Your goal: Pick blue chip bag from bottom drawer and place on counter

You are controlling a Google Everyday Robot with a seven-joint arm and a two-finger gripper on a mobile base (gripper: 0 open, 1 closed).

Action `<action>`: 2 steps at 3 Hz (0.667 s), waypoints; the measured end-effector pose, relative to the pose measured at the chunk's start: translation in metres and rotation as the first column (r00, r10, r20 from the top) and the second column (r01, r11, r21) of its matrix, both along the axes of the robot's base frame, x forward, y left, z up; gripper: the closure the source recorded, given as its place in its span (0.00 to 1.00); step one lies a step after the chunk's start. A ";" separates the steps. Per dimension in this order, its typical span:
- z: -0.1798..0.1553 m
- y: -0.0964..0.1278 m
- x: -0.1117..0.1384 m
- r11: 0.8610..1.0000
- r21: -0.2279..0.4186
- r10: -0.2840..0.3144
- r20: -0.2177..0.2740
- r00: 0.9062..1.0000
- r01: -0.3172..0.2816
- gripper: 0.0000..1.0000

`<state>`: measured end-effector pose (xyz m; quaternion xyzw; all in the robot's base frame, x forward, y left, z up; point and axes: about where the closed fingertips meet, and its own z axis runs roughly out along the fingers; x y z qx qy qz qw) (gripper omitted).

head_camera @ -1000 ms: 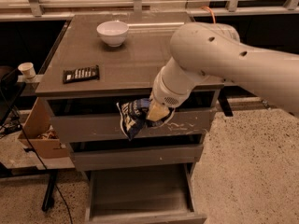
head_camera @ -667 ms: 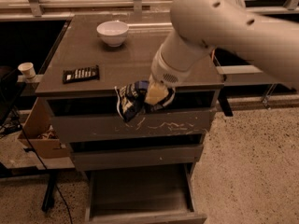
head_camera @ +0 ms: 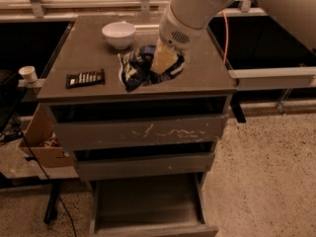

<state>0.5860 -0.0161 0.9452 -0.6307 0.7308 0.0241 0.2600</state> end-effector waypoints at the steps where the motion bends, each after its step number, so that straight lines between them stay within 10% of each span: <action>1: -0.009 0.002 0.042 0.999 0.029 0.018 0.092 0.996 -0.021 1.00; 2: -0.019 0.004 0.068 0.997 0.057 0.036 0.156 0.987 -0.046 1.00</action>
Offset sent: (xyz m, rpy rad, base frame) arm 0.1008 0.0030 -0.0281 0.0983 -0.2329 0.0615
